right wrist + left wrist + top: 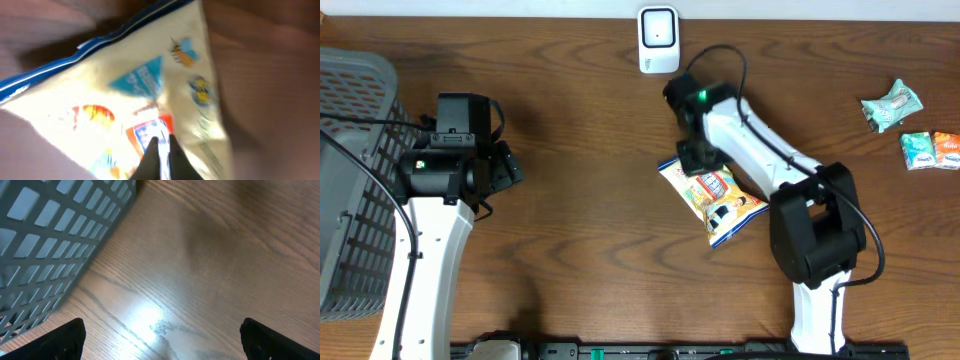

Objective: Scan the item barcode

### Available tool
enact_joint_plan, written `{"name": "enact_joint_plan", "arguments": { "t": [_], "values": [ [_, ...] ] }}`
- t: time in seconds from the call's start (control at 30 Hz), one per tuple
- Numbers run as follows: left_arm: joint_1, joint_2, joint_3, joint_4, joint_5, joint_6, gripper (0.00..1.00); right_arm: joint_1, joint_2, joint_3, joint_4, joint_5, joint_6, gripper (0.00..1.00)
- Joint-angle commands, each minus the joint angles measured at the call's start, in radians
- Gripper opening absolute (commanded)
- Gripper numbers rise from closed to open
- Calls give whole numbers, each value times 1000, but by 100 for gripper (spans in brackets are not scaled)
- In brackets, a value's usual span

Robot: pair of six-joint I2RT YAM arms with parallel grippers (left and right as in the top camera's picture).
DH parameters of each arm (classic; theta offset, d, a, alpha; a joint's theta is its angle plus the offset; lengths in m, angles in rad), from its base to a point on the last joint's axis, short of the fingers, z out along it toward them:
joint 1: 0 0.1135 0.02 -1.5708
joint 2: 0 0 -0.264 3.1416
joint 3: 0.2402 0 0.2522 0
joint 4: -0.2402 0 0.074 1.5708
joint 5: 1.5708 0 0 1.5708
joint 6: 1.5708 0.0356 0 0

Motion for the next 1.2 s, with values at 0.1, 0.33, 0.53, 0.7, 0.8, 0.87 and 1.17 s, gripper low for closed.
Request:
{"name": "enact_joint_plan", "arguments": {
  "t": [0.1, 0.33, 0.53, 0.7, 0.8, 0.87, 1.17],
  "values": [
    [4, 1, 3, -3, -20, 8, 98, -8, -11, 207, -239, 6, -60, 18],
    [4, 1, 3, -3, -20, 8, 98, -5, -10, 85, -325, -17, -55, 23],
    [4, 1, 3, -3, -21, 8, 98, 1, -10, -147, -191, -20, -55, 28],
    [4, 1, 3, -3, -21, 8, 98, -2, -10, -356, 71, -40, -32, 26],
    [4, 1, 3, -3, -21, 8, 98, -2, -10, -388, 120, -102, -29, 3],
    [4, 1, 3, -3, -20, 8, 98, -2, -11, -375, 120, -143, -23, 1],
    [4, 1, 3, -3, -20, 8, 98, -10, -11, -44, -133, -108, -35, 1]
  ]
}}
